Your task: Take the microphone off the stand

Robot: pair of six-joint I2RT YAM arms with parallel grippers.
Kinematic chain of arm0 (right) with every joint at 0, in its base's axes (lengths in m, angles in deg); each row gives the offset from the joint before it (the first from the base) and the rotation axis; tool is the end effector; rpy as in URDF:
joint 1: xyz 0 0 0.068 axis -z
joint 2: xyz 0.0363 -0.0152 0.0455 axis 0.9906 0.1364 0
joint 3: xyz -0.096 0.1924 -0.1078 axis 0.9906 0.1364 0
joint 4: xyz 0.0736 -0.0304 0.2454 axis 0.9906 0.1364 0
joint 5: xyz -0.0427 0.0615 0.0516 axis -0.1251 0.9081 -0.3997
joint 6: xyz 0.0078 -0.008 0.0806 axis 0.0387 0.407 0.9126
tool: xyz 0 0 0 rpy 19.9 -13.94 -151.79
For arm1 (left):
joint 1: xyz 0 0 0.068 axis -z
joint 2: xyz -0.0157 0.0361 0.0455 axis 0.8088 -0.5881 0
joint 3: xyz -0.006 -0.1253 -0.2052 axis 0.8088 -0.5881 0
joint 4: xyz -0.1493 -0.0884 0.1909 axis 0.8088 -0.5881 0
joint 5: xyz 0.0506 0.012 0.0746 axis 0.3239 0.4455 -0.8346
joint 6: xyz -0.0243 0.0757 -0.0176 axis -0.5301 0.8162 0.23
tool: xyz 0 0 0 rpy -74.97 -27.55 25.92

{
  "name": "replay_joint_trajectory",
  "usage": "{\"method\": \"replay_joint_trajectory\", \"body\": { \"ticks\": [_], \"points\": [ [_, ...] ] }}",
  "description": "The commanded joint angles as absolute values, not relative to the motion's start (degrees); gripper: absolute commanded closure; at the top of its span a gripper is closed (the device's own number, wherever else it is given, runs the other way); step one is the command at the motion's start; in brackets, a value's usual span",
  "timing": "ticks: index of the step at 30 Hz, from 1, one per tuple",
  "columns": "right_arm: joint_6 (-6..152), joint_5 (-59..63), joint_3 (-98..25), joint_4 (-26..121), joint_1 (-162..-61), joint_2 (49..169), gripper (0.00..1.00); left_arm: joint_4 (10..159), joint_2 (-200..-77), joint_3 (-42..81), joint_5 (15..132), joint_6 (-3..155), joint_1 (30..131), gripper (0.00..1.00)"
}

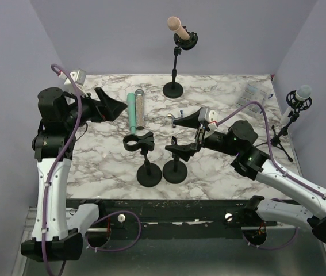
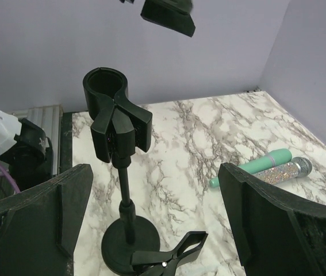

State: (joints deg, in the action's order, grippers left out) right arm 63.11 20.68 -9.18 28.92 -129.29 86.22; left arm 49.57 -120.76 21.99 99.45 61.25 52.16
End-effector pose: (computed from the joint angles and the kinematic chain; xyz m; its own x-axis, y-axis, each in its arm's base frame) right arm 0.1701 0.2287 0.3438 0.1388 0.0819 -0.9869 -0.9488 0.2965 -0.1088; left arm 0.2389 -0.0321 0.4009 -0.4703 -0.3803 -0.7964 0.3407 0.7542 -0.5614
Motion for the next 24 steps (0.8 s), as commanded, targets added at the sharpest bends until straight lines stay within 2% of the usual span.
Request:
{"method": "replay_joint_trajectory", "body": {
  "ticks": [1,8,13,24],
  "points": [
    [64.2,21.4,-8.8,27.3,-129.1,85.9,0.00,52.7,-117.1,17.3,119.6,58.9,52.2,0.02],
    [65.0,22.6,-8.8,26.9,-129.1,86.1,0.00,54.3,-113.9,7.8,123.8,58.4,53.8,0.02],
    [65.2,22.8,-8.3,26.7,-129.1,85.3,0.00,63.0,-111.7,0.9,127.2,51.6,53.8,0.01],
    [65.2,22.9,-8.1,26.4,-129.1,86.1,0.00,64.6,-110.5,-2.5,128.0,50.6,58.0,0.01]
  ]
}}
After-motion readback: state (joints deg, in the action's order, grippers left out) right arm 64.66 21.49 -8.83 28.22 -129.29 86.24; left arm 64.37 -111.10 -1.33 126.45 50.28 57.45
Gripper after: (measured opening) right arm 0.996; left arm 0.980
